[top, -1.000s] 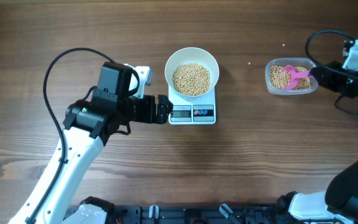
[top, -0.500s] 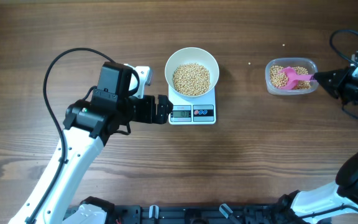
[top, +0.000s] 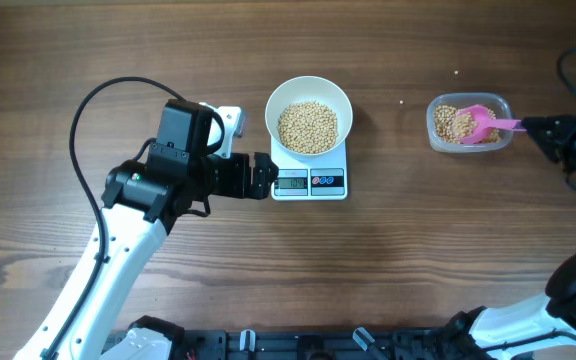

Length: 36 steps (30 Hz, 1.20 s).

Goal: Scoop item into bowl and weigh 150g on scale
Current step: 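Lift the filled pink scoop left over the white bowl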

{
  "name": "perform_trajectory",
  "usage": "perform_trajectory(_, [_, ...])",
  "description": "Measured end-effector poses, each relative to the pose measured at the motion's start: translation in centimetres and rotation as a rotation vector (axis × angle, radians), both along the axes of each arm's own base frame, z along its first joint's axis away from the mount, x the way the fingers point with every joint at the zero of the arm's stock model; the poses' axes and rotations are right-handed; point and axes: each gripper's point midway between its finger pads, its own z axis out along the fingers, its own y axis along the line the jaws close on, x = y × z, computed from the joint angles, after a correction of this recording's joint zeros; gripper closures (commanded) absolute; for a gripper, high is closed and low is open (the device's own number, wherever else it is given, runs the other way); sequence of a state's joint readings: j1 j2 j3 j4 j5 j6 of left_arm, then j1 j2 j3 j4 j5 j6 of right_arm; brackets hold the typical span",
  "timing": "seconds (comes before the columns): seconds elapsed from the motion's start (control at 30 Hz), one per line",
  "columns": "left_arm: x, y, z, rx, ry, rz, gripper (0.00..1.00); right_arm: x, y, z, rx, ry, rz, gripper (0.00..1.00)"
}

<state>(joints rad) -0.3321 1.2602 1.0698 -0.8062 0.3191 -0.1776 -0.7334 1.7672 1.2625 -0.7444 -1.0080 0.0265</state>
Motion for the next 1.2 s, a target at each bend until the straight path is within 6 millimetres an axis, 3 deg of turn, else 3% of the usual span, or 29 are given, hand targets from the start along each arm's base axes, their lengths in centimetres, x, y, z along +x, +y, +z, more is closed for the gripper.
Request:
perform_trajectory(0.27, [0.0, 0.0, 0.0, 0.000, 0.000, 0.000, 0.00, -1.1, -1.9, 1.9, 0.099, -0.082, -0.047, 0.96])
perform_trajectory(0.53, [0.0, 0.0, 0.0, 0.000, 0.000, 0.000, 0.00, -0.7, 0.1, 4.4, 0.213, -0.186, 0.023, 0.96])
perform_trajectory(0.9, [0.0, 0.0, 0.0, 0.000, 0.000, 0.000, 0.00, 0.9, 6.1, 6.0, 0.330, -0.204, 0.183, 0.96])
perform_trajectory(1.2, [0.0, 0.0, 0.0, 0.000, 0.000, 0.000, 0.00, 3.1, 14.1, 6.9, 0.276, -0.299, 0.437, 0.96])
